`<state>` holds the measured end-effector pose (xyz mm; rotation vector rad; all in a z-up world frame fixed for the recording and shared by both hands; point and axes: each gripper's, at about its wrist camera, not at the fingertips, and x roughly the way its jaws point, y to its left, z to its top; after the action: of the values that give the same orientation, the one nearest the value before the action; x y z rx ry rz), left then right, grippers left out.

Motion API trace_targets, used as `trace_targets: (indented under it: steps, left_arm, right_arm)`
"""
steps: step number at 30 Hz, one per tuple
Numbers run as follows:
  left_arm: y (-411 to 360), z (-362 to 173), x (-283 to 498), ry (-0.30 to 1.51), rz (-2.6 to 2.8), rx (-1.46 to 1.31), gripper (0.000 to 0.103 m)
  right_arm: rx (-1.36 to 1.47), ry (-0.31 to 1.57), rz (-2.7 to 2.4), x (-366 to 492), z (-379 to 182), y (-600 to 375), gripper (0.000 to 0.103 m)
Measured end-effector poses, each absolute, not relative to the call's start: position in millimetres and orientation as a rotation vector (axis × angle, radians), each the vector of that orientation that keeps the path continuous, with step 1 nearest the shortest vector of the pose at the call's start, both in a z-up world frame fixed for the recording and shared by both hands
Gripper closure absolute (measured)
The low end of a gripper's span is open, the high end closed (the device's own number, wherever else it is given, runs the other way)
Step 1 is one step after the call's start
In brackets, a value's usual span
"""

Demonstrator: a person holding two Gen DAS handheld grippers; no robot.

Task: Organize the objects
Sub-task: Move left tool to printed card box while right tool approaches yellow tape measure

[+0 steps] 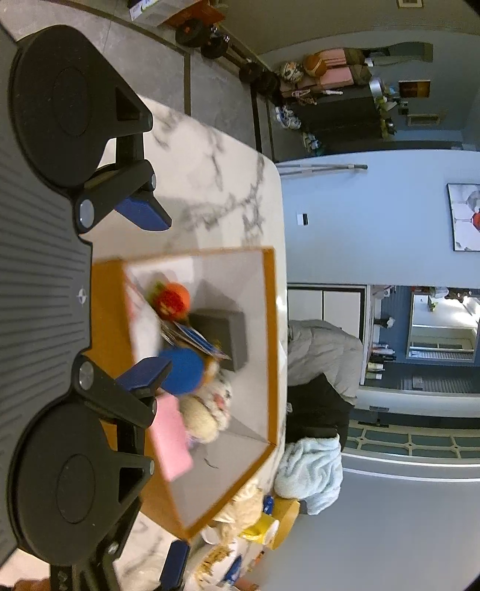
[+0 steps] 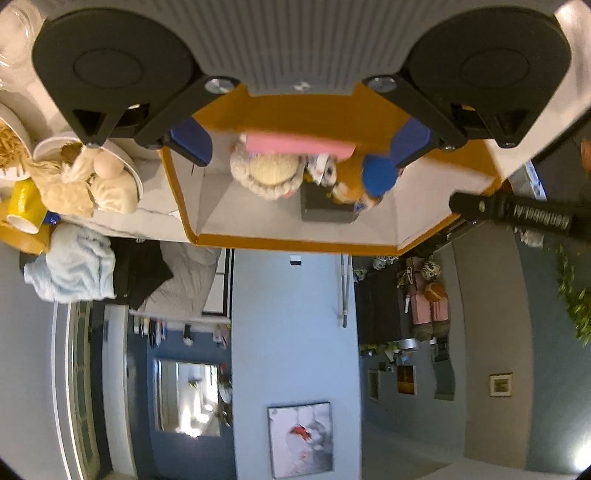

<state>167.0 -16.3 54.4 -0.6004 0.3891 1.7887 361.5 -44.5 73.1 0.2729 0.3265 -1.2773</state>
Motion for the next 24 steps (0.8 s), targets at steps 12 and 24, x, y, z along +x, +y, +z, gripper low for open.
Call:
trace_targets:
  steps: [12, 24]
  left_arm:
    - [-37.0, -14.7, 167.7, 0.576, 1.802, -0.561, 0.013]
    - [-34.0, -18.5, 124.6, 0.493, 1.874, -0.664, 0.013]
  right_arm:
    - [0.402, 0.390, -1.191, 386.1, 10.6, -8.0, 0.001]
    - [0.423, 0.428, -1.160, 394.8, -1.4, -6.3, 0.001]
